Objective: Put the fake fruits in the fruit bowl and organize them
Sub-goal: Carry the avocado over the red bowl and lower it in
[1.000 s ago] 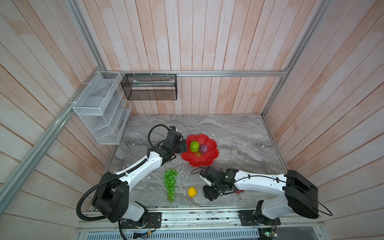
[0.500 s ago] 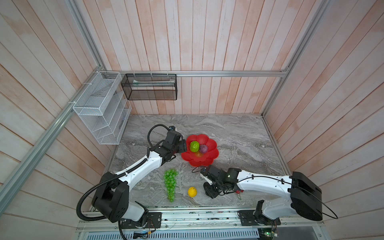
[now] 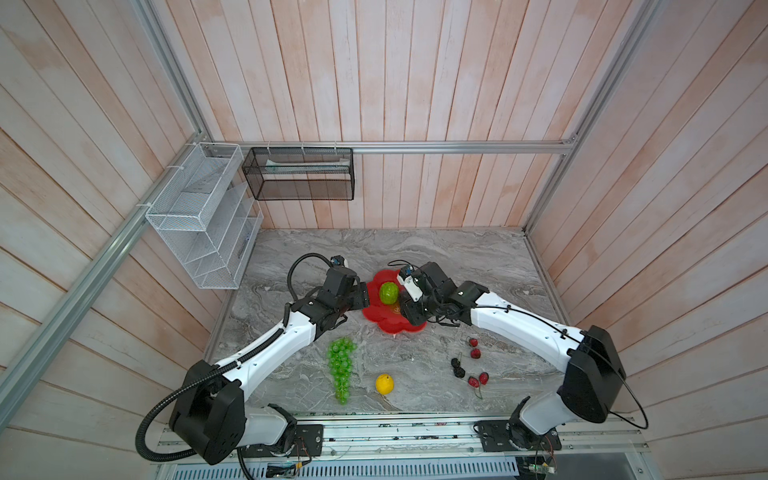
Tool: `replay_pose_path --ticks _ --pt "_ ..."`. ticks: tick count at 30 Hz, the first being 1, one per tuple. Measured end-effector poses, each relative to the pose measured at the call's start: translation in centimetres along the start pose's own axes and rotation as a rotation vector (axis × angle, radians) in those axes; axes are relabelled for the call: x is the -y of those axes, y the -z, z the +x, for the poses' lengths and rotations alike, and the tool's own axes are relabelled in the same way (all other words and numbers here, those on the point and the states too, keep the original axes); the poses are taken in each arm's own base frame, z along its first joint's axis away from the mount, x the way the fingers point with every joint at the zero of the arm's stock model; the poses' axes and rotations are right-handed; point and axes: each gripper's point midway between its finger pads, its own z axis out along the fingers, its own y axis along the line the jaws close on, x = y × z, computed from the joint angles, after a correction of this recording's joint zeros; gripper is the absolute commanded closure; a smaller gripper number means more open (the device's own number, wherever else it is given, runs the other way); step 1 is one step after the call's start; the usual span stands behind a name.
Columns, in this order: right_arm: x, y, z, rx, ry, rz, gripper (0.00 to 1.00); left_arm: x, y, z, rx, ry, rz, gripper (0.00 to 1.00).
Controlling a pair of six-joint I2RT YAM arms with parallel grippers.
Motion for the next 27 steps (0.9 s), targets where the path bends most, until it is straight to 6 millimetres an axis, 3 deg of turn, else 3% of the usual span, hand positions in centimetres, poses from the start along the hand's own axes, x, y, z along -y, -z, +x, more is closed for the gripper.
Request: replay_pose_path --ticks 8,27 --pt "1.3 -4.7 0.9 -0.082 0.060 0.036 0.60 -0.6 0.6 1.0 -0.015 0.032 -0.005 0.20" --pt "3.0 -8.1 1.1 -0.087 0.060 0.057 0.55 -1.3 0.9 2.1 -0.047 0.046 -0.025 0.20"
